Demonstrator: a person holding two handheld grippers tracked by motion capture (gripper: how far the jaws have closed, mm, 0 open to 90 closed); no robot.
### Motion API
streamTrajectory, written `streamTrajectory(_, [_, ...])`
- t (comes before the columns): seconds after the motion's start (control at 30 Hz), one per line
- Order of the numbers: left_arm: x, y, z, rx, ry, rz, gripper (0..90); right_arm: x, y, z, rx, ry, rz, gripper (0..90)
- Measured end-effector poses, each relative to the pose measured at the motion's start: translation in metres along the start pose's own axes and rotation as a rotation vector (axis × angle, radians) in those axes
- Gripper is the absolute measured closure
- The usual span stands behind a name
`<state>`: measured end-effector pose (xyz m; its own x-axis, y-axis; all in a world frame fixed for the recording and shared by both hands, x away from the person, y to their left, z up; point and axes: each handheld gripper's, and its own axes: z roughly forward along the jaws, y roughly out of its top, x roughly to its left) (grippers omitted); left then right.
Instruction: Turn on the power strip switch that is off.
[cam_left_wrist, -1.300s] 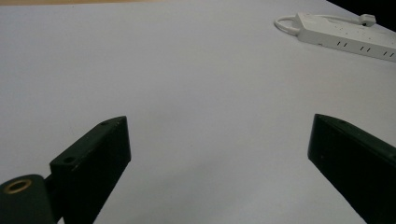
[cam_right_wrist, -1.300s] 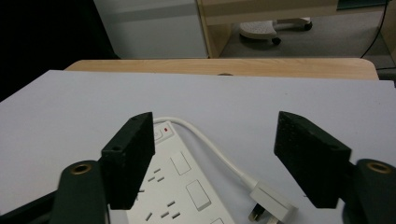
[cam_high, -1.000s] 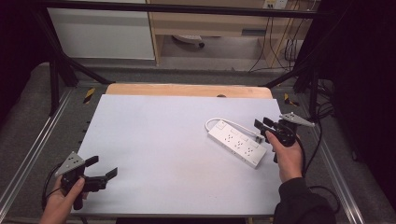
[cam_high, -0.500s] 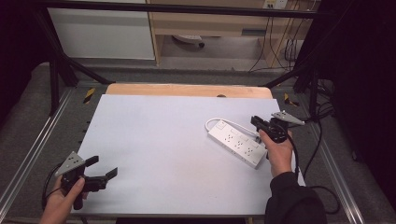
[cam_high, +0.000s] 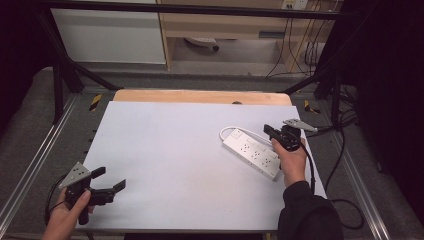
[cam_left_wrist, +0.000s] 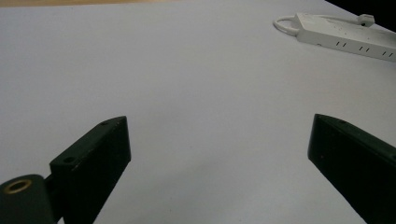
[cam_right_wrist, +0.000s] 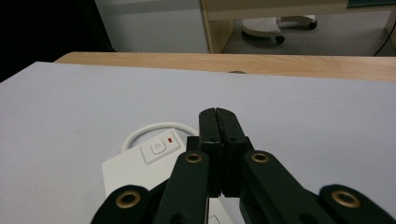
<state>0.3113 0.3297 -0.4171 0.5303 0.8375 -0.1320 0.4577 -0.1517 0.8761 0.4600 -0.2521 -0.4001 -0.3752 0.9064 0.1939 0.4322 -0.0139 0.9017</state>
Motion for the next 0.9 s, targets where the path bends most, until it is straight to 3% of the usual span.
streamTrajectory(0.9, [0.0, 0.0, 0.0, 0.003, 0.0, 0.005, 6.0, 0.014, -0.013, 0.032, 0.116, 0.005, 0.026, 90.0])
